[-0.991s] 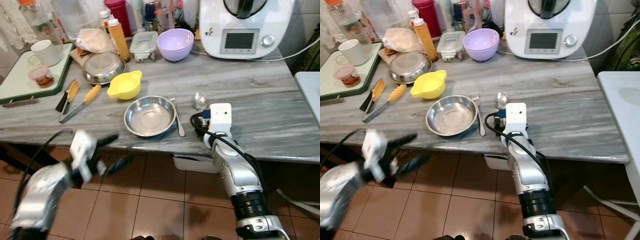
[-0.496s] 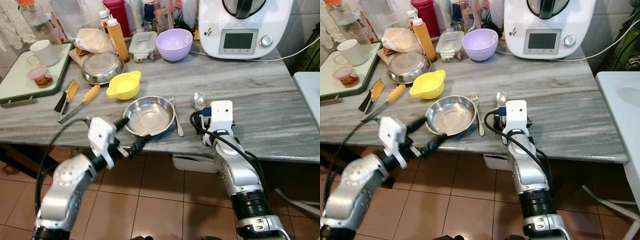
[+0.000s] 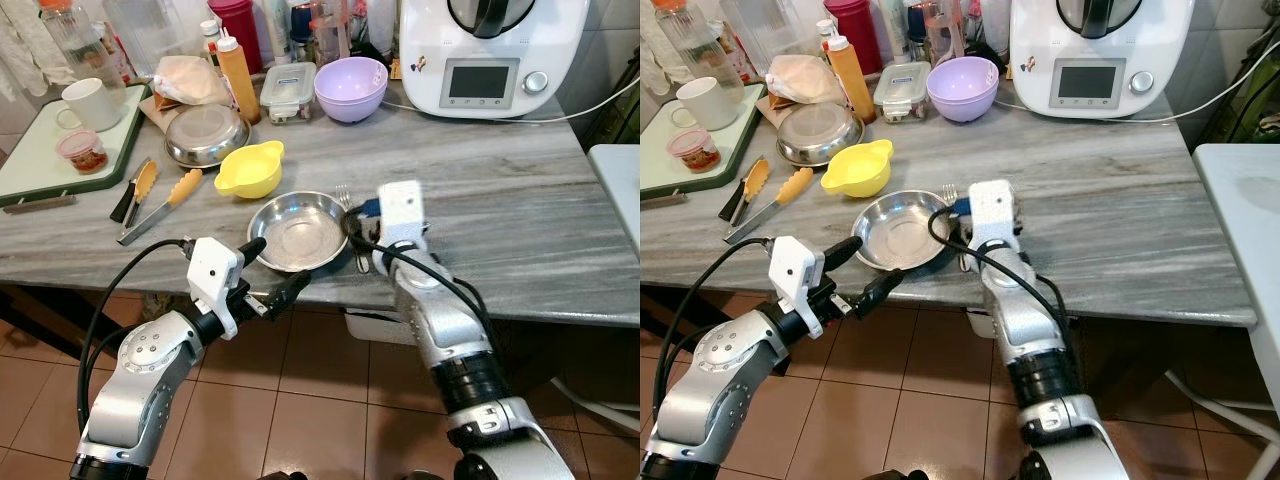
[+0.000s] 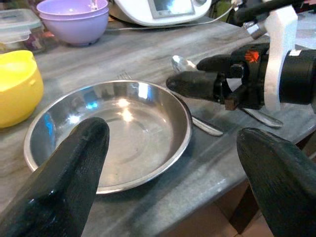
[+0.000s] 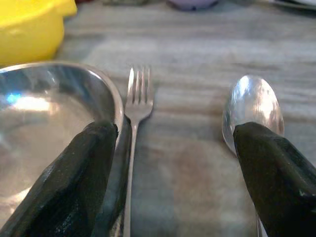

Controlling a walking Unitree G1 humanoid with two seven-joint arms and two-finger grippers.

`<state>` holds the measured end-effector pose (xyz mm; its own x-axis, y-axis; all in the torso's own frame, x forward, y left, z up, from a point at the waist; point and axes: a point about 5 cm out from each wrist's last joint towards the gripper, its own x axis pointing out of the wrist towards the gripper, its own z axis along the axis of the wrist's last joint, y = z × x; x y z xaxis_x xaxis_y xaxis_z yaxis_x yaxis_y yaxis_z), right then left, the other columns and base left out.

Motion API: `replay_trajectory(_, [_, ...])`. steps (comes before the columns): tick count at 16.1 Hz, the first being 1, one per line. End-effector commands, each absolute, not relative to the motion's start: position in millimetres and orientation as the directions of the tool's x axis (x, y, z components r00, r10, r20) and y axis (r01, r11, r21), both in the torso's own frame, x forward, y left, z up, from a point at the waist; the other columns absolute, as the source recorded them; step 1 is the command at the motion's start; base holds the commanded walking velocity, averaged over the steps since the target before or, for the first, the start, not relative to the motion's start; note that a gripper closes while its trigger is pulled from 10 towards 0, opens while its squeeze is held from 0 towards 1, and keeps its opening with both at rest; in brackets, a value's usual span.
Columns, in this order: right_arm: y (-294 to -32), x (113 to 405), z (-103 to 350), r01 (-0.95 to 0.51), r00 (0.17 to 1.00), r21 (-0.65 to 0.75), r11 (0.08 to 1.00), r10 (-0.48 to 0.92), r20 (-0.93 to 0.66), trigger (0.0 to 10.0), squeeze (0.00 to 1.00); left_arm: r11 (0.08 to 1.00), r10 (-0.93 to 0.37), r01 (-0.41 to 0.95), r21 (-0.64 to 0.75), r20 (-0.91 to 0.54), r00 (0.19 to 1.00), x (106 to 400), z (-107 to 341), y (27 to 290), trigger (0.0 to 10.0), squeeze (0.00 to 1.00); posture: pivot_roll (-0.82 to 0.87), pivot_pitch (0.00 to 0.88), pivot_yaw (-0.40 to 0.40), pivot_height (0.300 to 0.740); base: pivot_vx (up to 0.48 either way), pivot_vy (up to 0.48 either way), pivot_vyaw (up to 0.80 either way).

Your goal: Setting the table

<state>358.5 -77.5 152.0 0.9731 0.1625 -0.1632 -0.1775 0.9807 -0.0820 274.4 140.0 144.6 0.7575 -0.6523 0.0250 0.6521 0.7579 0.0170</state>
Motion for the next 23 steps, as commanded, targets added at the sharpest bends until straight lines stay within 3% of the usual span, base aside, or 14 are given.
replay_trajectory(1, [-73,361,157,-0.174,0.975,-0.108,0.979,0.156,-0.161,10.0,0.00,0.764,-0.645,0.645,0.020,0.007,0.764,272,143,143,10.0,0.00,-0.09,0.127,0.121,0.740,0.000,0.000,0.00])
replay_trajectory(5, [-80,365,160,-0.110,0.987,-0.135,0.985,0.092,-0.132,10.0,0.00,0.773,-0.634,0.634,0.020,0.001,0.774,273,144,146,10.0,0.00,-0.08,0.128,0.121,0.740,0.000,0.000,0.00])
replay_trajectory(23, [-56,371,143,-0.205,0.952,-0.052,0.977,0.186,-0.244,10.0,0.00,0.775,-0.631,0.631,0.018,-0.019,0.776,274,141,148,10.0,0.00,-0.07,0.139,0.116,0.740,0.000,0.000,0.00])
